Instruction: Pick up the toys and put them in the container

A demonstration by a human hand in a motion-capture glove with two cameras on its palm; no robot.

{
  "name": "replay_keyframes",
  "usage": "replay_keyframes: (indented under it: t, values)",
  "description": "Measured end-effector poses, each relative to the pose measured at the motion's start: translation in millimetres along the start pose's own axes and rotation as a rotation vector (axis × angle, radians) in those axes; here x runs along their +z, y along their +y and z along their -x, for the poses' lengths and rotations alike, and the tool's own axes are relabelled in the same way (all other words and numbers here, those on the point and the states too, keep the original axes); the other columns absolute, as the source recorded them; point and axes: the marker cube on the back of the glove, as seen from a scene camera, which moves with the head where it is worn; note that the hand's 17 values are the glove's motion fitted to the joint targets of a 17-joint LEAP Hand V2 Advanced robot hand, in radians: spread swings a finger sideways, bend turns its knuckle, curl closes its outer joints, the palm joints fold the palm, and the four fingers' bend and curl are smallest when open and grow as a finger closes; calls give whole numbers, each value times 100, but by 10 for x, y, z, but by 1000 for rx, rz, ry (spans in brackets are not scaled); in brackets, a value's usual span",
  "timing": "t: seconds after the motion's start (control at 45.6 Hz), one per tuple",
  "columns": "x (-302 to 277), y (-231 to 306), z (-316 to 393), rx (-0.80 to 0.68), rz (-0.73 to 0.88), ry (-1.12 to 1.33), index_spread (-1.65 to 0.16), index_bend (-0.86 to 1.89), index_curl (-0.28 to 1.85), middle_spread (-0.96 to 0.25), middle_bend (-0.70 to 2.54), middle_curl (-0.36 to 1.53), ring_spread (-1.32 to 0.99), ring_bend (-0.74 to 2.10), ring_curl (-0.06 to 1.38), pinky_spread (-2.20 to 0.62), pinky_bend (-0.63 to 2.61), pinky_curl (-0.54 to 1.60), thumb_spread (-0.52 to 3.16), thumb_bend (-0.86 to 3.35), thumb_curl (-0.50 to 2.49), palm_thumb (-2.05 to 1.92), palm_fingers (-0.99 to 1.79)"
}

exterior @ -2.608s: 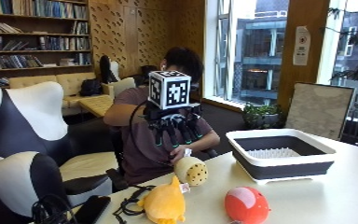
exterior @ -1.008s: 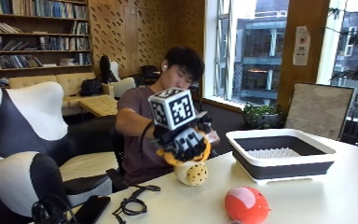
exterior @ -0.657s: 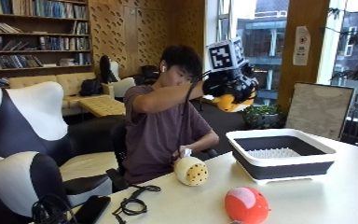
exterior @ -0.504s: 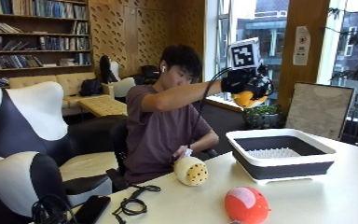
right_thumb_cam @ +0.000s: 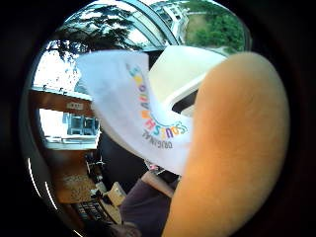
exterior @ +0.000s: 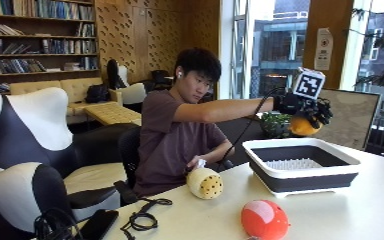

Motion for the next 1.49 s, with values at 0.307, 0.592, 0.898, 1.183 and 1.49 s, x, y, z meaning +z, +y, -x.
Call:
replay_keyframes:
  t: [0.307,0.592,0.898,1.183,1.49]
  values:
    - [73,105,-165,-80,113,24,-27,3,52,-2,23,51,-7,56,49,-4,115,57,101,-6,68,-3,-53]
    - [-316,699,-1164,35,60,97,-24,3,33,2,11,40,2,34,40,4,96,46,114,-4,50,-4,-36]
    - [-224,2001,-2326,165,78,91,-23,4,21,2,12,32,4,28,37,6,92,41,120,-3,41,-3,-30]
    - [1340,2634,-2801,201,245,20,-23,6,17,4,9,26,6,26,37,7,101,42,121,-2,36,-1,-24]
    - [2632,2675,-2587,78,204,-68,-24,7,14,5,13,21,5,48,43,-1,118,44,125,7,40,19,1]
